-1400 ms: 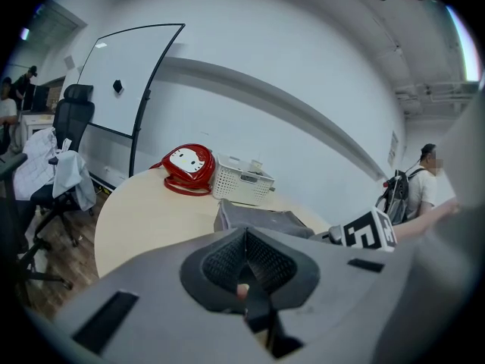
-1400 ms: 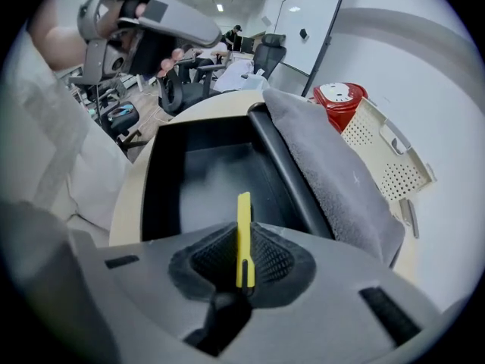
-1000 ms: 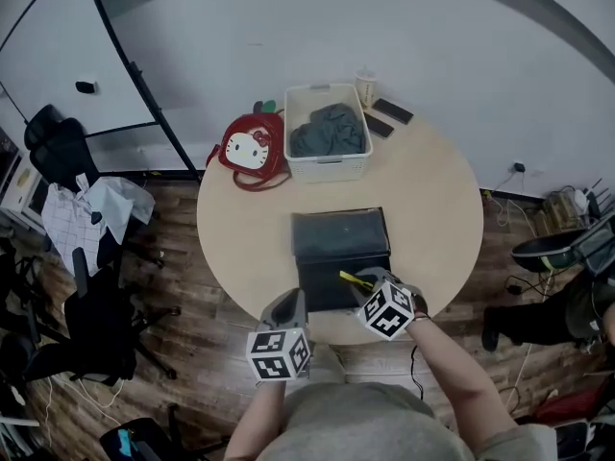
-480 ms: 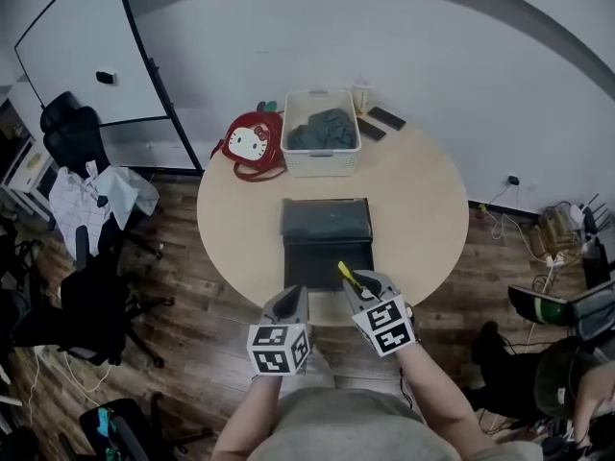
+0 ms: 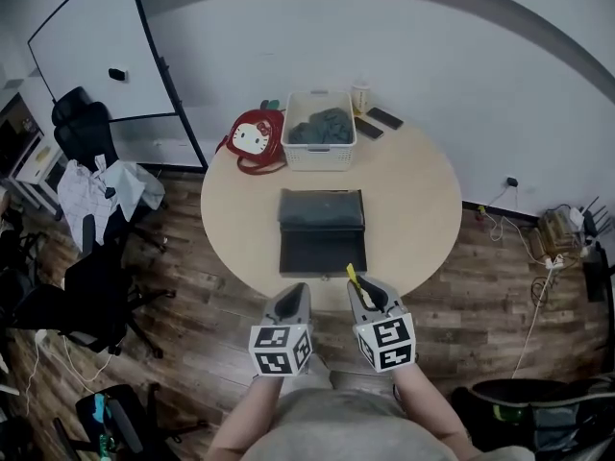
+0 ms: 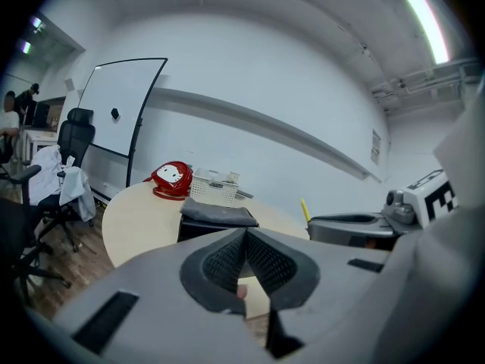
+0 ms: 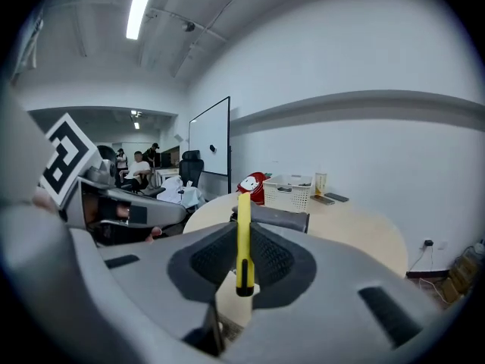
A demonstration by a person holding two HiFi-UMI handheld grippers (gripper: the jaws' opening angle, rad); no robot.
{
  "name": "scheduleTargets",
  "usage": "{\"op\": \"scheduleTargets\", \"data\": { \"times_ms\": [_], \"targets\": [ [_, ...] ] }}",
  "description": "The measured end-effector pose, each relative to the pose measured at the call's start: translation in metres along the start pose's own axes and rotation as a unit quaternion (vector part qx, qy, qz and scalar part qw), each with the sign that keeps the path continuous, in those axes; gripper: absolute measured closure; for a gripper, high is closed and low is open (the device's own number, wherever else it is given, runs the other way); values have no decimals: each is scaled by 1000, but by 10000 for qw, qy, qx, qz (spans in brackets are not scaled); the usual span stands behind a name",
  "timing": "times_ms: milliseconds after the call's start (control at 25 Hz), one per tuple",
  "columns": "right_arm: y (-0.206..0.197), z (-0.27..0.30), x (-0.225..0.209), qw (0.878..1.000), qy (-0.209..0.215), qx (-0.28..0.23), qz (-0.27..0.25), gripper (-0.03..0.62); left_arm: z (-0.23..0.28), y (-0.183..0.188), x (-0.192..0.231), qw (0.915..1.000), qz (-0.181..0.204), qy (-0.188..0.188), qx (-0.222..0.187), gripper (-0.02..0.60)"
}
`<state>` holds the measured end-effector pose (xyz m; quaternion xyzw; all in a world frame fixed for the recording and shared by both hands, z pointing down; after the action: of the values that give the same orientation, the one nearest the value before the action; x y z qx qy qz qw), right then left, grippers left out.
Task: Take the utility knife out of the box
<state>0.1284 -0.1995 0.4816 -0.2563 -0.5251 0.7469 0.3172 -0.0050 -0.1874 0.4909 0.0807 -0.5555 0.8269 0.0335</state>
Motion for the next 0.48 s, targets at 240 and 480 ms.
{"op": "scheduleTargets", "data": {
  "times_ms": [240,480],
  "targets": [
    [-1,-24,14,9996,-135,-251,79,553,-20,-2,-3,9999,-82,3,-117,577],
    [0,-33,24,9993,-113,-328,131,553,-35,-3,-2,9999,-84,20,-148,577]
  ]
}}
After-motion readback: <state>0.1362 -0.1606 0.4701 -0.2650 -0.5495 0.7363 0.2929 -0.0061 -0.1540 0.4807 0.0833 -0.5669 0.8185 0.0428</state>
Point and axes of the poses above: the fingertips, and each gripper's own axes: z forward along the fingers, x to its left, y out of its top, the point moved 4 cm from there along -z, backward along the fingers, and after that the axes turned 15 degrees about y, right-handed, at the moved point
